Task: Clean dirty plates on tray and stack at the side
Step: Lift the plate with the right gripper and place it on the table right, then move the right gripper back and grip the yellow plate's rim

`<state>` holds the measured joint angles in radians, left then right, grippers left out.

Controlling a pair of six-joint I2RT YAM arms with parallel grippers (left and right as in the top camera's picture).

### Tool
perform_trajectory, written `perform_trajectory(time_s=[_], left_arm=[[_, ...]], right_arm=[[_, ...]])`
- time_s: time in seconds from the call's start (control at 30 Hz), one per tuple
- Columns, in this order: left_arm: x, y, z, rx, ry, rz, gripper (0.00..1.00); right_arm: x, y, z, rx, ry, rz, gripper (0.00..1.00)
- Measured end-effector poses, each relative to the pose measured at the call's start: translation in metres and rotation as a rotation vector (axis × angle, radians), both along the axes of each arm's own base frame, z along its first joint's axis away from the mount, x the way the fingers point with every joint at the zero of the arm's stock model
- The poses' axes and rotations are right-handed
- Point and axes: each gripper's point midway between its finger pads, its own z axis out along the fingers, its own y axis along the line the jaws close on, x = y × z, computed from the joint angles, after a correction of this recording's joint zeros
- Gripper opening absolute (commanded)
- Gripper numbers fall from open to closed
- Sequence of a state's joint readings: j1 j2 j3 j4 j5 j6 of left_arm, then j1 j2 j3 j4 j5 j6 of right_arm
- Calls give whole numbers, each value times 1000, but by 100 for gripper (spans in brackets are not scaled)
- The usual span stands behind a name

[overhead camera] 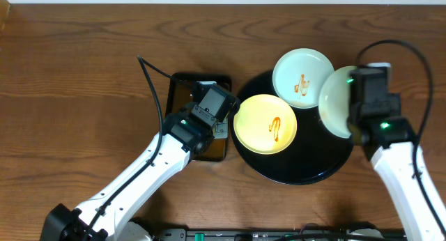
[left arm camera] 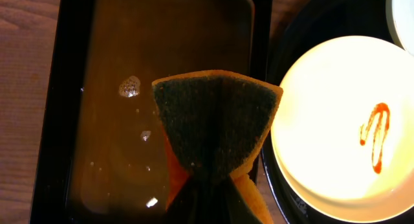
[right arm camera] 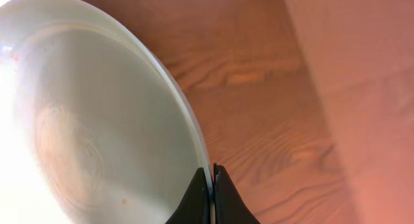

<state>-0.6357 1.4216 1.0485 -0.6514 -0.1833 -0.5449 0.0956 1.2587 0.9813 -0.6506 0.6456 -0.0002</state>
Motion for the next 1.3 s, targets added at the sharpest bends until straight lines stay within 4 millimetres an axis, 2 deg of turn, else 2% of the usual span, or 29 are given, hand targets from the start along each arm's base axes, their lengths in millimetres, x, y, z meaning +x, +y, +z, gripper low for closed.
perform_trajectory(time_s=[0.17,0.33,0.53,0.8,0.83,0.93,1.0,1.1,1.23,1.3], left_arm=[[0,0,0,0,0,0,8],[0,0,0,0,0,0,8],[0,0,0,0,0,0,8],[0,0,0,0,0,0,8],[0,0,0,0,0,0,8],[0,0,0,0,0,0,8],[0,0,0,0,0,0,8],[0,0,0,0,0,0,8],[0,0,0,0,0,0,9],[0,0,0,0,0,0,9]], right_arm=[[4,-43,-28,175,-24,-160,1],[-8,-89,-54,314,-52,-359,1],[-22,-131,-94,455,-61,-549,1],[-27,-158,-118,538,-97,-651,2],[-29,-160,-119,541,-101,-662,5],[-33,-168,-119,554,-126,-689,35],[-34,-170,-119,568,-136,-697,41],[-26,-160,-120,640,-140,-648,40],[-3,-126,-119,812,-136,-483,42],[7,-99,-118,907,-111,-384,43]])
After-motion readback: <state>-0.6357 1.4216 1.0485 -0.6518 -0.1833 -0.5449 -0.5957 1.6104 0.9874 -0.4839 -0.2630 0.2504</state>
